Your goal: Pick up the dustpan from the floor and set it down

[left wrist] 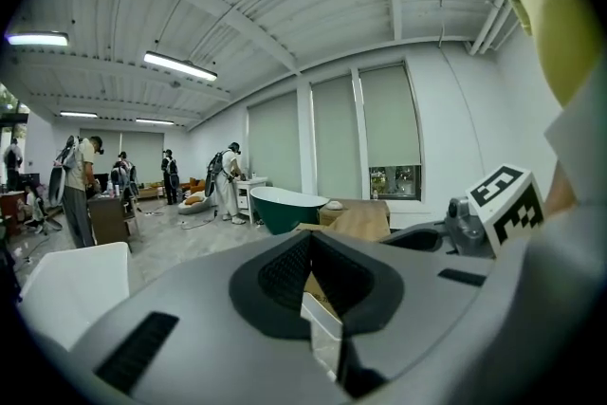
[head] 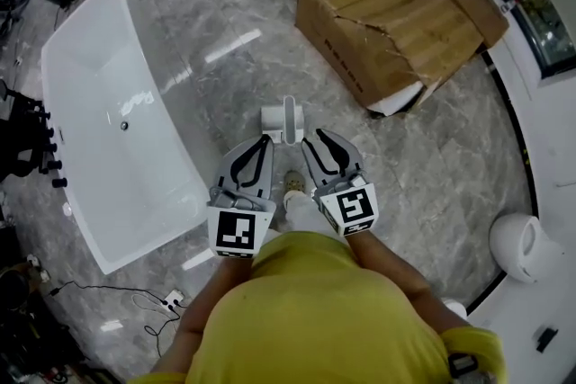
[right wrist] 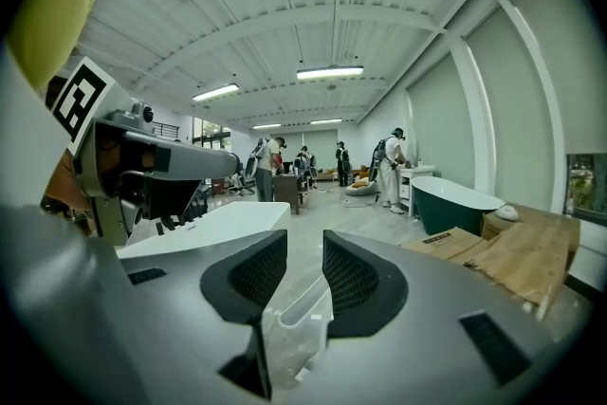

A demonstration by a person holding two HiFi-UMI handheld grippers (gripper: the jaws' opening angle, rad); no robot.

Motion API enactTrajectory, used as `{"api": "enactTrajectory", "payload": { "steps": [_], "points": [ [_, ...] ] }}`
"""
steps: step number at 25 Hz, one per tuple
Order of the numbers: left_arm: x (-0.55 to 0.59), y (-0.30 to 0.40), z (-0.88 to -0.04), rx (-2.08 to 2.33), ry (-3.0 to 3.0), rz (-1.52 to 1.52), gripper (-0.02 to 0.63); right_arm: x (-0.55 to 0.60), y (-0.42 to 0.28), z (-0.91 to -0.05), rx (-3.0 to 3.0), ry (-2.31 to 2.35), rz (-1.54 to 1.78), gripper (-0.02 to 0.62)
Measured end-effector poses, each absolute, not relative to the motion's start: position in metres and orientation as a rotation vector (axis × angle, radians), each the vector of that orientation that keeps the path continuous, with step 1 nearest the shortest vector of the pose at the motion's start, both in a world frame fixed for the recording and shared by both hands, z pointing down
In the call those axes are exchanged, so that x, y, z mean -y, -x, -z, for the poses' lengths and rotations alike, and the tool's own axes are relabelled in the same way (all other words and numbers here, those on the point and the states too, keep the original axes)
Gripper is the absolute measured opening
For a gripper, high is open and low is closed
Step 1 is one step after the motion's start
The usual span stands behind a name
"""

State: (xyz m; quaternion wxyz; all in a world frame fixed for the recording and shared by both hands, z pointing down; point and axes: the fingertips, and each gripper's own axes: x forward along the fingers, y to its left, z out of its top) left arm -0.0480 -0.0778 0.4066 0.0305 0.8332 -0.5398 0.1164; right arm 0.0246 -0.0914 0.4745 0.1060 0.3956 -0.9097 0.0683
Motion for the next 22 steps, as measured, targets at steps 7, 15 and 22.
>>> {"api": "enactTrajectory", "payload": {
  "steps": [7, 15, 22],
  "points": [
    [0.112, 0.043, -0.42, 1.712, -2.492, -0.383, 0.002, 0.117, -0.018, -0.511, 2.704, -0.979, -0.293, 0.133],
    [0.126, 0.045, -0.443, 1.687, -2.442, -0.416, 0.002, 0.13, -0.01, -0.553, 2.682, -0.848, -0.528, 0.164],
    [0.139, 0.048, -0.45, 1.602, -2.435, -0.411, 0.002, 0.137, -0.004, -0.58, 2.619, -0.784, -0.958, 0.204]
  ]
}}
